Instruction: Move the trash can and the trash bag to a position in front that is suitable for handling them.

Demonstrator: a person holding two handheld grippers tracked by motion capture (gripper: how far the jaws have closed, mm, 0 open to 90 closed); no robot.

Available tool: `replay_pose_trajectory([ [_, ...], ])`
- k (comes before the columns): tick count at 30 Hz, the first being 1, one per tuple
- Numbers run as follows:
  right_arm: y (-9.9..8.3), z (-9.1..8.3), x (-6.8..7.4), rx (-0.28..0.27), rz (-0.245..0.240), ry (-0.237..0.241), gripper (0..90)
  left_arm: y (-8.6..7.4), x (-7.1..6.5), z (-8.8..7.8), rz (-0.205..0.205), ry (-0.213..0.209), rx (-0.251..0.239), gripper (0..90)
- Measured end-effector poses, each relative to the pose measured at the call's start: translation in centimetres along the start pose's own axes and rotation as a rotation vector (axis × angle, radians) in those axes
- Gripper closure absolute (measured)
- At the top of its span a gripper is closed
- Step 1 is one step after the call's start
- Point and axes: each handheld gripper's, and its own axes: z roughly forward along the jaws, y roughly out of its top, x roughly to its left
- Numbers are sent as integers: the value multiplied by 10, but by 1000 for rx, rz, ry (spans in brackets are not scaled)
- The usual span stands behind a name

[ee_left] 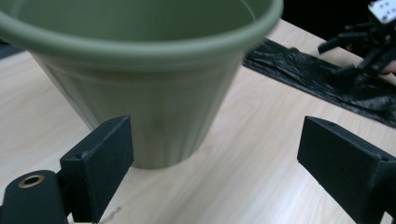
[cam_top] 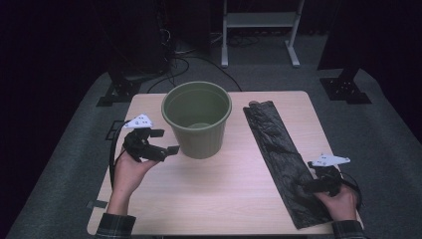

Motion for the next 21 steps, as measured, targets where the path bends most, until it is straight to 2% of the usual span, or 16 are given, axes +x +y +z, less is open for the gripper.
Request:
replay_pose_trajectory([
  [2,0,0,0,-1,1,-1,123,3,2,0,-3,3,-1,92],
  [5,0,-1,0,0,3,-5,123,18,6,-2,3,12,3,92],
  [6,0,-1,0,0,3,-5,123,18,6,-2,3,12,3,92],
  [7,0,-1,0,1,4,-5,123,25,8,-3,6,15,1,91],
  [12,0,-1,0,4,0,-9,124,41,14,-5,15,30,1,91],
  [21,0,-1,0,4,4,-7,124,59,30,-4,17,61,6,91],
])
